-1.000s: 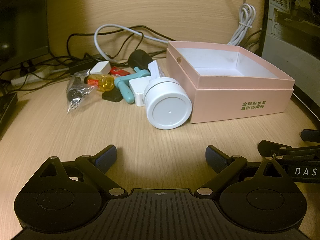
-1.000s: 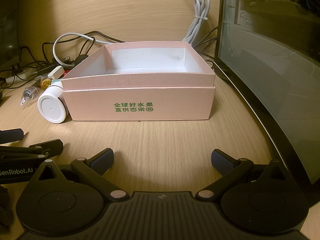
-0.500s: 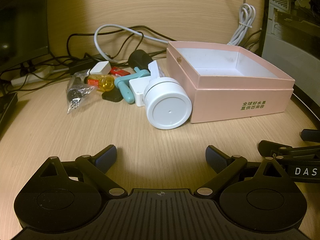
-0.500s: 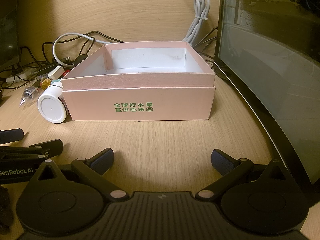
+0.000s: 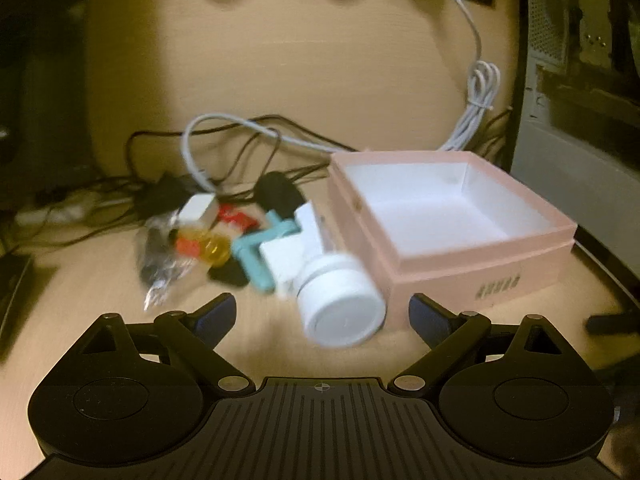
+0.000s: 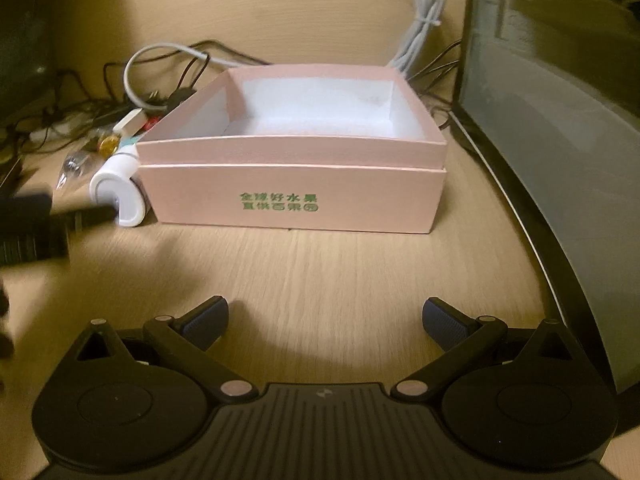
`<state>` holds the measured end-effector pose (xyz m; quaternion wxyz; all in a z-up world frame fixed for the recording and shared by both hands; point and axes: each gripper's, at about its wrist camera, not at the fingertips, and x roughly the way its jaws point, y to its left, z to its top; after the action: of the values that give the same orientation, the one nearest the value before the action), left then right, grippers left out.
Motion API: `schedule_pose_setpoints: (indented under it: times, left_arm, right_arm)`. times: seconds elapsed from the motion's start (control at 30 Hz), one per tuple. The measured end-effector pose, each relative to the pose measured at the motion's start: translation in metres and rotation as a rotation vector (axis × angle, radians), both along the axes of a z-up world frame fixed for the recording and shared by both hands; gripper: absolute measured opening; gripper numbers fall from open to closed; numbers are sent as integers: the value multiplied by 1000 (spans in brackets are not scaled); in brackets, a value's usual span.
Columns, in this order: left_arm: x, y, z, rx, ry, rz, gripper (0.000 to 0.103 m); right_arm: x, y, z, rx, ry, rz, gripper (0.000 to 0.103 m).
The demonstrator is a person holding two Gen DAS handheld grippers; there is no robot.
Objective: Organize rigid objects
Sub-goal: 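Reach the right gripper to the white cream jar and close on it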
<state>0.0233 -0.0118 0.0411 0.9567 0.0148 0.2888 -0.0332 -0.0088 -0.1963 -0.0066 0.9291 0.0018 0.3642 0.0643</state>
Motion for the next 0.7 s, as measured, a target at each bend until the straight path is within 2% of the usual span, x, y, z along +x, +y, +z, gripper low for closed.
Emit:
schedule_pose_setpoints:
  times: [0.07,0.2,0.27,0.43,0.53,0.57,0.6,0.63,0.7]
  left_arm:
    - [16,2,2,-34,65,-25,97]
    - [33,25,1,-216,164,13,85]
    - [36,33,-1,-272,187,32,83]
    - [44,40,-5,-337,241,1,81]
    - [45,41,-7,-384,242,-11,73]
    - [45,40,-6,-374,239,-13,71]
    - [44,39,-6,-360,238,-17,61]
    - [41,38,-6,-331,237,-17,59]
    - [34,38,-6,-322,235,-46,59]
  right_arm:
    - [2,-1,3,-5,10,-7,103]
    - [1,2,2,-5,12,-20,103]
    - [-2,4,1,-4,0,-26,103]
    - [-5,4,3,-8,14,1,103]
    - [-9,2,0,-9,-10,24,103]
    - [-9,2,0,-7,-12,28,103]
    - [-9,2,0,-8,-10,30,103]
    - [-9,3,1,-10,-8,31,103]
    - [-9,3,2,-6,1,44,101]
